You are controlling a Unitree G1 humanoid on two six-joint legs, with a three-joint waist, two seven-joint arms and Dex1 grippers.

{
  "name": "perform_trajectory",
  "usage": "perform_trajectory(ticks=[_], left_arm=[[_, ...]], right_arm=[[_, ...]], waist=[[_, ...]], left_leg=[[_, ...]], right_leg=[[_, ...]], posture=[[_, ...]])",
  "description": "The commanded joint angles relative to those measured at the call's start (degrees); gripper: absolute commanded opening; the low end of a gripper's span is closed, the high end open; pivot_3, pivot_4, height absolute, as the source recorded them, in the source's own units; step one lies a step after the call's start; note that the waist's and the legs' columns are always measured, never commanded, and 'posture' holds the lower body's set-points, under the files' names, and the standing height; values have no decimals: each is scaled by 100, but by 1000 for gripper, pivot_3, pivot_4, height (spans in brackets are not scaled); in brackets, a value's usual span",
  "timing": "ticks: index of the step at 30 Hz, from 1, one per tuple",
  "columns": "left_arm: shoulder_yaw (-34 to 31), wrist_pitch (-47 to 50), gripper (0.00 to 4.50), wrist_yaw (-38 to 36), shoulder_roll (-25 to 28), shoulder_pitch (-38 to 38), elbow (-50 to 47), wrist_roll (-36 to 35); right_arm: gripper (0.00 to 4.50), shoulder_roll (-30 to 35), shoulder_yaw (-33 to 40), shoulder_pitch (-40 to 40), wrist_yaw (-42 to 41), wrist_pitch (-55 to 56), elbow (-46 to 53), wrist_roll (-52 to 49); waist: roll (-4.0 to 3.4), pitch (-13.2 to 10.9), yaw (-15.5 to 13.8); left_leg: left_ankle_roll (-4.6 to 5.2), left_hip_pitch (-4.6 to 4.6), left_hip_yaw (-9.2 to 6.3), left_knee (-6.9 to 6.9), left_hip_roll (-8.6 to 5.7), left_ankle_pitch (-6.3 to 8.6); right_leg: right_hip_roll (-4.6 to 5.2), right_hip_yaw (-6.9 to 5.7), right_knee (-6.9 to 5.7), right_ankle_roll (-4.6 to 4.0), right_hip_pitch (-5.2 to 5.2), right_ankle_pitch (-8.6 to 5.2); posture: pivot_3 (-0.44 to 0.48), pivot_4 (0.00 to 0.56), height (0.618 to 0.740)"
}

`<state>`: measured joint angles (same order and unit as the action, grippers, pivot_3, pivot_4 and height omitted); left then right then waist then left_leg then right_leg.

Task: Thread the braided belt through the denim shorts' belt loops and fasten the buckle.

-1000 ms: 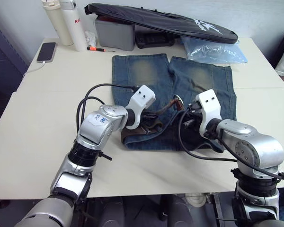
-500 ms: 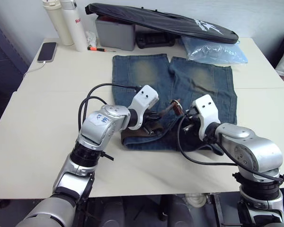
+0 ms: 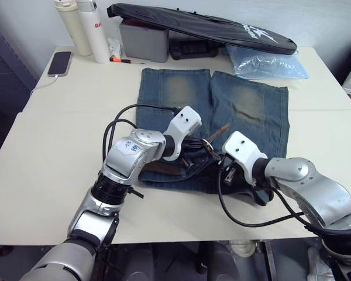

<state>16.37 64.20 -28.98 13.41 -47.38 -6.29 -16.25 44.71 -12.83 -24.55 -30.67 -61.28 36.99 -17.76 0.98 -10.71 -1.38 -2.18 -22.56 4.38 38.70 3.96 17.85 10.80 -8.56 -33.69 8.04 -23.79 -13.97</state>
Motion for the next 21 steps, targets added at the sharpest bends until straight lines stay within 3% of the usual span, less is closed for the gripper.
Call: perform_trajectory(ticks=[1, 4, 9, 12, 15, 21], left_arm=[[41, -214, 0, -76, -100, -196, -113, -23], [82, -272, 0, -119, -51, -177, -88, -2], [336, -659, 0, -403, 166, -211, -69, 124], [506, -985, 0, -707, 294, -235, -104, 134], [629, -1111, 0, -827, 280, -249, -253, 126], [643, -1132, 0, -835, 208, -284, -302, 159]], right_arm=[[1040, 212, 221, 39, -431, 476, 215, -107], [2104, 628, 753, -57, -1028, 550, 319, -466], [4299, 1136, 1582, -281, -1747, 425, 173, -1135], [4409, 1469, 1599, -537, -1883, 796, -103, -912], [4409, 1865, 960, -728, -2019, 2011, -706, 105], [4409, 1862, 473, -755, -2271, 3059, -1263, 811]], waist=[[1, 0, -2], [1, -1, -10], [2, -2, -11], [1, -3, -9], [1, -3, -12], [1, -3, -9]], left_leg=[[0, -1, 0, 1, 0, 0], [0, -7, -1, 6, 0, 0], [0, -7, -4, 7, 0, 0], [0, -10, -4, 6, 0, 0], [0, -11, 0, 9, 0, 1], [0, -15, -1, 15, 0, 1]], right_leg=[[0, 0, 0, 0, 0, 0], [0, -1, 1, 1, -1, 1], [0, -3, 3, 2, 1, 1], [0, -3, 6, 1, -1, 1], [0, -2, 7, 3, -2, 2], [0, -3, 8, 6, -2, 4]], posture=[[0, 150, 740], [0, 150, 740], [0, 150, 740], [0, 150, 740], [0, 150, 740], [0, 150, 740]])
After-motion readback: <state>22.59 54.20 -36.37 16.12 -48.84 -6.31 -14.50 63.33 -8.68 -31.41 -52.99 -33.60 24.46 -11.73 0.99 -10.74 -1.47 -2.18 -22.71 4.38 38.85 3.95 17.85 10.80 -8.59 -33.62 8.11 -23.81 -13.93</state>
